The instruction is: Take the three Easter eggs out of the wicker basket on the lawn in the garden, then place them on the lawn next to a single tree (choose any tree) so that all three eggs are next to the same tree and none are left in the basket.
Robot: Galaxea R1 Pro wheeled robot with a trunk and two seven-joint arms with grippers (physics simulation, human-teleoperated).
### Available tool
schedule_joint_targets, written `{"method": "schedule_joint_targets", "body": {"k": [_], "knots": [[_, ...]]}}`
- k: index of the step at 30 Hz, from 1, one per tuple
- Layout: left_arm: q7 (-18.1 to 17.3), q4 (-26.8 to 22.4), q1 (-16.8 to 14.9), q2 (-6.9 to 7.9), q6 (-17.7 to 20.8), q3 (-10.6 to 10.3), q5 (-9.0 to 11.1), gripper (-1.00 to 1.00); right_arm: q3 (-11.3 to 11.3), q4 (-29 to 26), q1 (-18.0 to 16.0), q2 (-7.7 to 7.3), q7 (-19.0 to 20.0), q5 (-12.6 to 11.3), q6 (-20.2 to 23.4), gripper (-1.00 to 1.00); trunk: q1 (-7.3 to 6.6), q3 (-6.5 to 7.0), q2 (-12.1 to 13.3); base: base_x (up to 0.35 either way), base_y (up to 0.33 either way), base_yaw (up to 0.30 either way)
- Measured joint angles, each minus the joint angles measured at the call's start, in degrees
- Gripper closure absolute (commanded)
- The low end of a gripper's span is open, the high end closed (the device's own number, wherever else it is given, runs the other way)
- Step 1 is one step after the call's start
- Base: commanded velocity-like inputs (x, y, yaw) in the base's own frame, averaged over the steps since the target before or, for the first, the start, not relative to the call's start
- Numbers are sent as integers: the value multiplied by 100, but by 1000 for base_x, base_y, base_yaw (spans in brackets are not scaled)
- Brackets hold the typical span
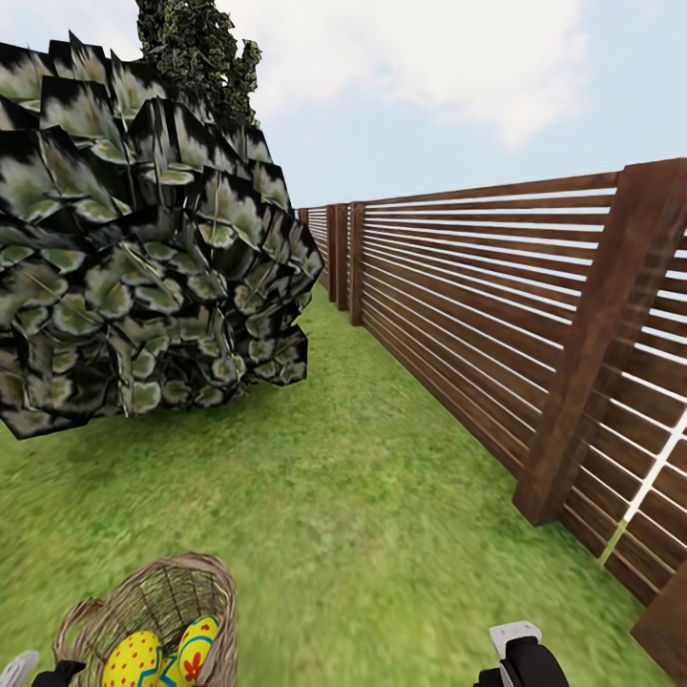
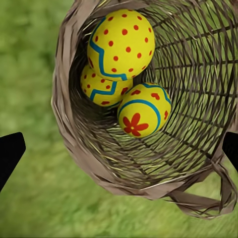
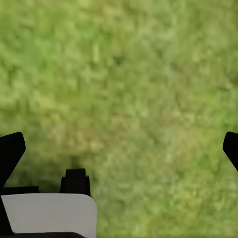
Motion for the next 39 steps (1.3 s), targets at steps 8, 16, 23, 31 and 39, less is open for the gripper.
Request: {"method": "schedule_joint_targets", "body": {"k": [8, 16, 23, 31, 39], "knots": [[0, 5, 0, -12, -7, -1, -3, -100, 0, 0, -1, 0, 6, -1, -1, -100, 176, -144, -321, 0, 0, 0], [0, 6, 0, -31, -41, -21, -3, -100, 6, 0, 1, 2, 9, -1, 0, -100, 352, -287, -642, 0, 0, 0], [0, 6, 0, -45, -52, -26, -3, -100, 7, 15, 0, 6, 9, -1, -4, -100, 505, -413, -923, 0, 0, 0], [-7, 8, 0, -69, -61, -26, -3, -100, 2, 123, 1, 7, 9, 2, -5, -100, 681, -557, -1244, 0, 0, 0], [-9, 12, 0, -76, -61, -26, -4, -100, 6, 132, 1, 7, 9, 2, -5, -100, 857, -700, -1564, 0, 0, 0]]}}
